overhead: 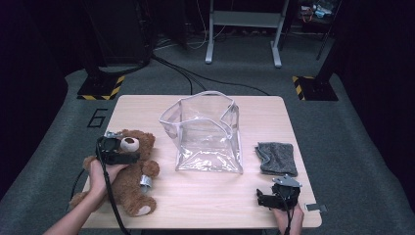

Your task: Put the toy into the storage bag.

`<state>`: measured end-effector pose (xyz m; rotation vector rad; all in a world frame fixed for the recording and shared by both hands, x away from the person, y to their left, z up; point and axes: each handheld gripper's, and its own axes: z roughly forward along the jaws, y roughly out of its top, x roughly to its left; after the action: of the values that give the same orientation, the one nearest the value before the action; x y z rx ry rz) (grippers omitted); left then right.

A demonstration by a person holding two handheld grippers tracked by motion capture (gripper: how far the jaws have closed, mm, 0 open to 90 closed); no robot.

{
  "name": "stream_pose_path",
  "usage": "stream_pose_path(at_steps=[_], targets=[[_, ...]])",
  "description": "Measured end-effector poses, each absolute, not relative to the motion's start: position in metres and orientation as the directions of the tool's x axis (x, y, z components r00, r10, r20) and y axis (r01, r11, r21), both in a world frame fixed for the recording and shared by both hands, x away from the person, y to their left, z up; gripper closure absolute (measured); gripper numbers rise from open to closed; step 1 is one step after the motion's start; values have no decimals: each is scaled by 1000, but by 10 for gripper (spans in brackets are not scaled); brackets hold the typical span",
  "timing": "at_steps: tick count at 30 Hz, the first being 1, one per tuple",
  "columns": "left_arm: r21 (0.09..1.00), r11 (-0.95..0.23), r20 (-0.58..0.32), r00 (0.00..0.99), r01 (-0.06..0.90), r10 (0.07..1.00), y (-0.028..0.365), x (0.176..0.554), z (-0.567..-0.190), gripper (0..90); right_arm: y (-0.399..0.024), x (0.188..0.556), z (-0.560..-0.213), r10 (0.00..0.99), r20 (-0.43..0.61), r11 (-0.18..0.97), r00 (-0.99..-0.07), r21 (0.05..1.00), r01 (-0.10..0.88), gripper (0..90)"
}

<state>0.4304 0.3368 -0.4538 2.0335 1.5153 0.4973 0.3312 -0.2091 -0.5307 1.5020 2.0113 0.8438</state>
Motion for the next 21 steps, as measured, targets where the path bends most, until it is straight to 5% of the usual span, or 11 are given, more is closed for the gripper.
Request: stream_pose_path(at_steps=[7, 15, 21], targets=[[561, -217, -32, 282, 799, 959, 341, 438, -470, 44, -209, 331, -531, 962, -15, 200, -274, 722, 663, 0], [592, -216, -71, 317, 777, 946, 354, 437, -470, 374, -210, 332, -531, 961, -9, 198, -277, 720, 665, 0], [624, -222, -71, 338, 749, 938, 359, 432, -464, 460, -210, 332, -531, 962, 0, 189, -271, 717, 671, 0]])
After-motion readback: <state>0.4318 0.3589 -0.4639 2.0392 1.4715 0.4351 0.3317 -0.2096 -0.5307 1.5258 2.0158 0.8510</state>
